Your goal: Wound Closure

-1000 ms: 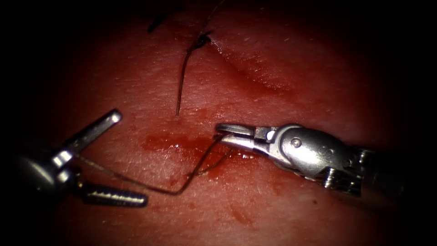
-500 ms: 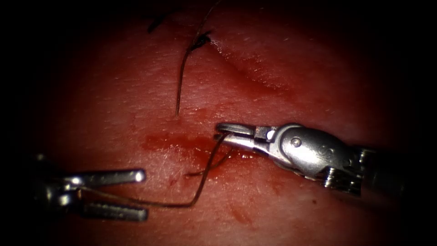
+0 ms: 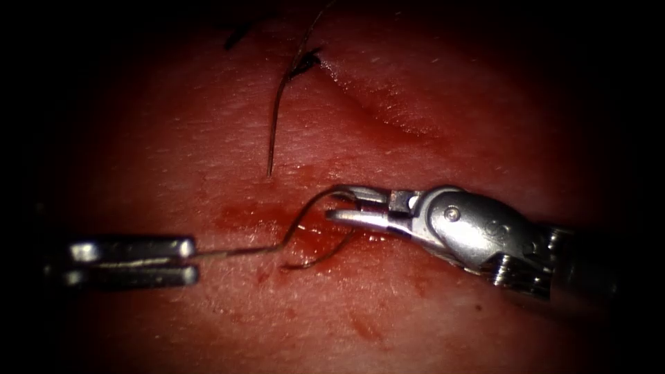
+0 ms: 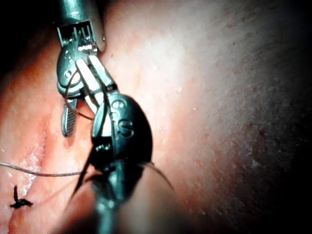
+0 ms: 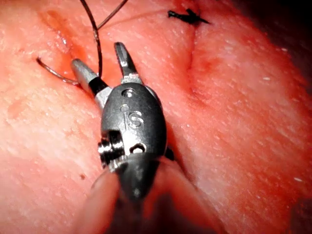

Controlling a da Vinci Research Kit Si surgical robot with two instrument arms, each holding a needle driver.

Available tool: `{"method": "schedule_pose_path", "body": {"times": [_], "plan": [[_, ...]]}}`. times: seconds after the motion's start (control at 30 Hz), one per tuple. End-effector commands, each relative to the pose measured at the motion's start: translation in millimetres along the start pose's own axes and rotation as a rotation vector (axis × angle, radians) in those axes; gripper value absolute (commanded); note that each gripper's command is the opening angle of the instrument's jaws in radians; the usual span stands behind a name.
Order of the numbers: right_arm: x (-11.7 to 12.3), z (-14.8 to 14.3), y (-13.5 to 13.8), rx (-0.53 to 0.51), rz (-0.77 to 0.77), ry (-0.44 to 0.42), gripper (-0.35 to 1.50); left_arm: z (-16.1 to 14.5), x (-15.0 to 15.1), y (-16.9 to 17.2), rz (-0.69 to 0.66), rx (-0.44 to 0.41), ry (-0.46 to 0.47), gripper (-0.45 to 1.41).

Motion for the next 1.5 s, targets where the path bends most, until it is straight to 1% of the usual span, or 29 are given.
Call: {"method": "schedule_pose_path", "body": {"times": [0.03, 0.07, 0.13, 0.17, 0.23, 0.3, 0.33, 0.37, 0.4, 0.47, 0.5, 0.53, 0.57, 0.6, 0.63, 0.77, 0.87, 0.93, 0.97, 1.0, 1.07, 1.1, 1.13, 1.17, 1.27, 1.3, 1.33, 1.37, 1.5], "plan": [[0.9, 0.7, 0.1, 0.002, 0.006, 0.004, 1.35, 0.5, 0.5, 0.4, 0.012, -0.01, 0.009, -0.45], [2.0, 0.4, 0.0, -0.034, 0.017, -0.012, 1.46, 0.5, 0.6, 1.1, 0.026, -0.027, 0.016, -0.45], [3.4, -0.1, -0.3, -0.049, 0.001, -0.018, 1.48, 0.5, 0.9, 1.6, 0.026, -0.047, 0.02, -0.45], [5.0, -0.8, -0.6, -0.047, -0.03, -0.016, 1.48, 0.5, 1.2, 1.9, 0.028, -0.063, 0.028, -0.45], [6.8, -1.5, -0.7, -0.058, -0.06, -0.022, 1.48, 0.5, 1.6, 1.9, 0.03, -0.077, 0.042, -0.45], [11.0, -2.4, -1.6, -0.112, -0.164, -0.062, 1.48, 0.7, 2.1, 1.9, 0.036, -0.098, 0.064, -0.45], [12.1, -2.5, -2.0, -0.127, -0.187, -0.074, 1.48, 0.8, 2.2, 1.9, 0.037, -0.101, 0.066, -0.45], [15.0, -2.4, -2.7, -0.159, -0.269, -0.106, 1.48, 1.3, 2.3, 1.8, 0.039, -0.108, 0.072, -0.45], [16.5, -2.2, -3.1, -0.174, -0.324, -0.125, 1.48, 1.5, 2.3, 1.7, 0.04, -0.111, 0.074, -0.45], [18.7, -1.7, -3.8, -0.191, -0.421, -0.154, 1.48, 2.0, 2.3, 1.7, 0.041, -0.118, 0.079, -0.45], [20.6, -1.0, -4.7, -0.201, -0.529, -0.189, 1.45, 2.6, 2.3, 1.6, 0.042, -0.117, 0.076, -0.45], [20.6, -1.0, -4.7, -0.201, -0.529, -0.189, 1.45, 2.6, 2.3, 1.6, 0.042, -0.117, 0.076, -0.45], [21.2, -0.5, -5.2, -0.192, -0.578, -0.209, 1.43, 2.8, 2.3, 1.6, 0.042, -0.118, 0.076, -0.45], [21.7, 0.5, -5.7, -0.184, -0.661, -0.247, 1.43, 3.1, 2.3, 1.5, 0.043, -0.117, 0.074, -0.45], [21.6, 1.4, -5.9, -0.193, -0.683, -0.269, 1.43, 3.3, 2.2, 1.3, 0.043, -0.116, 0.072, -0.45], [20.6, 2.6, -5.8, -0.202, -0.731, -0.28, 1.4, 3.3, 2.1, 1.2, 0.043, -0.114, 0.071, -0.45], [20.2, 3.2, -5.9, -0.202, -0.755, -0.257, 1.36, 3.4, 2.2, 1.2, 0.044, -0.115, 0.067, -0.45], [19.8, 3.7, -6.1, -0.195, -0.788, -0.251, 1.28, 3.5, 2.2, 1.0, 0.045, -0.109, 0.065, -0.45], [19.6, 3.9, -6.2, -0.193, -0.808, -0.251, 1.19, 3.5, 2.2, 1.0, 0.051, -0.107, 0.064, -0.45], [19.4, 4.1, -6.2, -0.193, -0.822, -0.252, 1.06, 3.5, 2.1, 0.9, 0.045, -0.105, 0.061, -0.45], [18.6, 4.4, -6.3, -0.17, -0.845, -0.27, 0.67, 3.5, 2.0, 0.7, 0.033, -0.099, 0.054, -0.45], [18.2, 4.5, -6.3, -0.145, -0.847, -0.288, 0.37, 3.6, 1.9, 0.7, 0.033, -0.094, 0.05, -0.45], [18.0, 4.5, -6.2, -0.138, -0.848, -0.293, 0.12, 3.6, 1.8, 0.6, 0.033, -0.094, 0.049, -0.45], [17.6, 4.3, -6.3, -0.129, -0.851, -0.298, -0.35, 3.6, 1.8, 0.5, 0.033, -0.092, 0.047, -0.45], [16.9, 3.4, -6.2, -0.145, -0.845, -0.321, -0.35, 3.6, 1.7, 0.4, 0.009, -0.085, 0.044, -0.45], [16.8, 3.1, -6.1, -0.152, -0.811, -0.324, -0.35, 3.6, 1.7, 0.4, 0.003, -0.085, 0.043, -0.45], [16.6, 2.8, -6.1, -0.184, -0.641, -0.324, -0.35, 3.6, 1.7, 0.4, -0.003, -0.083, 0.045, -0.45], [16.5, 2.6, -6.0, -0.198, -0.565, -0.322, -0.35, 3.6, 1.7, 0.4, -0.008, -0.079, 0.041, -0.45], [15.9, 1.9, -5.4, -0.162, -0.559, -0.356, -0.35, 3.7, 1.5, 0.2, -0.044, -0.069, 0.03, -0.45]]}}
